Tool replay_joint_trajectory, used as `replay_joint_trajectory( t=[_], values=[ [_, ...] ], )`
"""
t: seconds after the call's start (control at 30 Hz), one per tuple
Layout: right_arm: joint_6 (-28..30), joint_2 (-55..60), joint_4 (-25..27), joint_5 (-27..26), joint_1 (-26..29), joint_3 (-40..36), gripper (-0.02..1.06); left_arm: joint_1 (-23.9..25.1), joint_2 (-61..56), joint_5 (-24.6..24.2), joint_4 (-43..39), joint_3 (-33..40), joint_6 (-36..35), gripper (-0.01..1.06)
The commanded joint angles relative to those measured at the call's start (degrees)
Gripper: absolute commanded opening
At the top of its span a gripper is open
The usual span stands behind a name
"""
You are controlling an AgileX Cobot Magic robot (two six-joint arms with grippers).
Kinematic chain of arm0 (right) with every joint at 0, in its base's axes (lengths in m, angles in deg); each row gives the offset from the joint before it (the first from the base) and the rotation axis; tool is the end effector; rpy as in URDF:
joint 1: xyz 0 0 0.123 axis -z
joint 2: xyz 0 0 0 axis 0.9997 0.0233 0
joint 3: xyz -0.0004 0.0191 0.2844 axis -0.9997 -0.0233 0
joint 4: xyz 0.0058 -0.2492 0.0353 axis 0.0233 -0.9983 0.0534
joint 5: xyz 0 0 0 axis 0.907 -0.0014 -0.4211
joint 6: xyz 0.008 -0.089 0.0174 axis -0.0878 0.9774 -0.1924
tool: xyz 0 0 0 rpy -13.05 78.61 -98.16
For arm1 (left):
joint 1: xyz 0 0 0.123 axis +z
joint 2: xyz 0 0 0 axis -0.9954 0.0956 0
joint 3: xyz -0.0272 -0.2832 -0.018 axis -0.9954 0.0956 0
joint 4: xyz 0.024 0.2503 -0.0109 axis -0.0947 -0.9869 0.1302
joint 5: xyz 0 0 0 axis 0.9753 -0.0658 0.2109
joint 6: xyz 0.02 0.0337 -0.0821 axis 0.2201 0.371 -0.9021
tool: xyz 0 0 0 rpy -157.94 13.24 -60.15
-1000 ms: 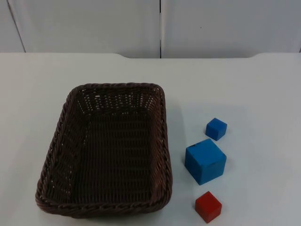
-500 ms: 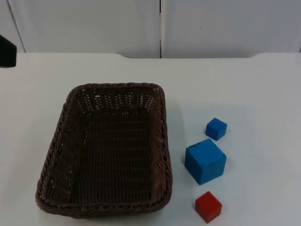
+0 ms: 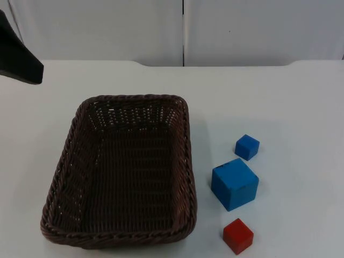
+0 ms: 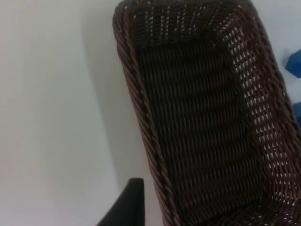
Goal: Pick up the basket with the left hand and place the largest block into the basket with the right hand.
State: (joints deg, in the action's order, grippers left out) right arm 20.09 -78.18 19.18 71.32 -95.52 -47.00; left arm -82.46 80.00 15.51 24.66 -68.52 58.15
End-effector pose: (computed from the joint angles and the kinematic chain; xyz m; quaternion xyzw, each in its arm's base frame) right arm -0.0063 -0.0088 0.2790 -0.0280 0.8566 -0.0071 0.5152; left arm 0.2235 -0.0301 0.2702 0.0538 0.9365 -0.1976 0.2846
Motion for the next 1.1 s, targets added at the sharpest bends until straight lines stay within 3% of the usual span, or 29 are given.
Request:
replay_joint_trajectory(
  t=[0.0,0.17,0.4,0.53,1.07],
  values=[
    [0.12,-0.19,-0.06,-0.62,0.32,-0.08,1.05,-0.02,1.85,0.14,-0.26,-1.22,0.23,1.05],
    [0.12,-0.19,-0.06,-0.62,0.32,-0.08,1.05,-0.24,5.70,-0.44,-0.37,-2.73,0.10,1.05],
    [0.14,-0.19,0.04,-0.62,0.32,-0.08,1.05,-3.64,10.62,3.43,-3.41,-4.48,-3.64,1.05],
    [0.14,-0.19,0.04,-0.62,0.32,-0.08,1.05,-3.74,13.76,4.10,-6.43,-5.93,-7.22,1.05],
    [0.14,-0.19,0.04,-0.62,0.32,-0.08,1.05,-3.74,26.46,6.53,-6.34,-9.47,-8.78,1.05]
  ],
)
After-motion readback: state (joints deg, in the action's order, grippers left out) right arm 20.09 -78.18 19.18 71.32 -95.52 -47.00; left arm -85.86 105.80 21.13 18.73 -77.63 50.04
